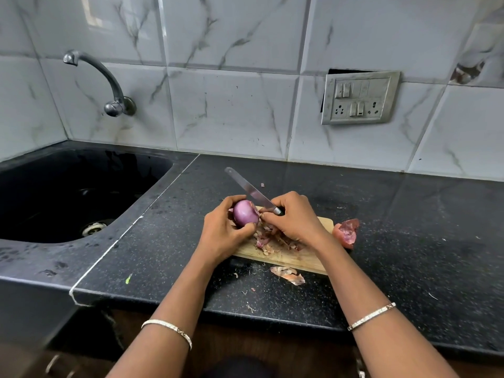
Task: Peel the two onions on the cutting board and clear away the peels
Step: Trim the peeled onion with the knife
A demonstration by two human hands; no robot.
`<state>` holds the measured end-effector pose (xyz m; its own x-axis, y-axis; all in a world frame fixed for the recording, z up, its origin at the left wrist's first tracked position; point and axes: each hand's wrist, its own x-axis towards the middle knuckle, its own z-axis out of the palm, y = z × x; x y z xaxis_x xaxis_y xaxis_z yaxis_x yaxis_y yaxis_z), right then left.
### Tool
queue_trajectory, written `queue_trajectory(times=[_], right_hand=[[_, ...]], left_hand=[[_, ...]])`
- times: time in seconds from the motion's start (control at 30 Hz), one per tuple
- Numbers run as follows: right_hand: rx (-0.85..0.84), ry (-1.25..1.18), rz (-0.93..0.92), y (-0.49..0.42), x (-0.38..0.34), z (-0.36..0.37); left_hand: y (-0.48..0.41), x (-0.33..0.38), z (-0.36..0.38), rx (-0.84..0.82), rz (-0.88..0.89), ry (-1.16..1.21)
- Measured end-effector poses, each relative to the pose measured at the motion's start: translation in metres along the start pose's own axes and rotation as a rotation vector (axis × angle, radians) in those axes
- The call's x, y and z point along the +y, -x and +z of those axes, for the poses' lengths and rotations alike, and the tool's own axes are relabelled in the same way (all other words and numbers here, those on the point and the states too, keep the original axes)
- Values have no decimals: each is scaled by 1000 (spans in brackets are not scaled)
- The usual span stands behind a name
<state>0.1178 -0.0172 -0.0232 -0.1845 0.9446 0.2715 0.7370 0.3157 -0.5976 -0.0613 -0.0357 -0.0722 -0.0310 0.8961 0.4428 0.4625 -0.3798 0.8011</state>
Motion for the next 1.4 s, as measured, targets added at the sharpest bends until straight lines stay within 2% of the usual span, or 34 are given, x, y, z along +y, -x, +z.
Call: queue_trajectory(times=[0.13, 0.33, 0.7, 0.9, 0.97, 1.13, 1.4], right_hand=[[105, -154, -12, 4, 0, 2], [114, -179, -48, 2, -5, 2], [18, 40, -113, -6, -15, 0], [-118, -30, -60, -17, -16, -12], [-148, -111, -2, -18, -15, -12], [-177, -611, 303, -6, -18, -4], [-224, -914, 484, -9, -19, 2]], left_hand=[[0, 0, -1, -15, -18, 21], [0, -3, -1, -80, -39, 26], [1, -5, -1, -46, 66, -27], [1, -6, -1, -36, 86, 43], [1, -5, -2, -34, 81, 46], [0, -4, -2, -27, 64, 31], [-1, -9, 0, 17, 127, -2]])
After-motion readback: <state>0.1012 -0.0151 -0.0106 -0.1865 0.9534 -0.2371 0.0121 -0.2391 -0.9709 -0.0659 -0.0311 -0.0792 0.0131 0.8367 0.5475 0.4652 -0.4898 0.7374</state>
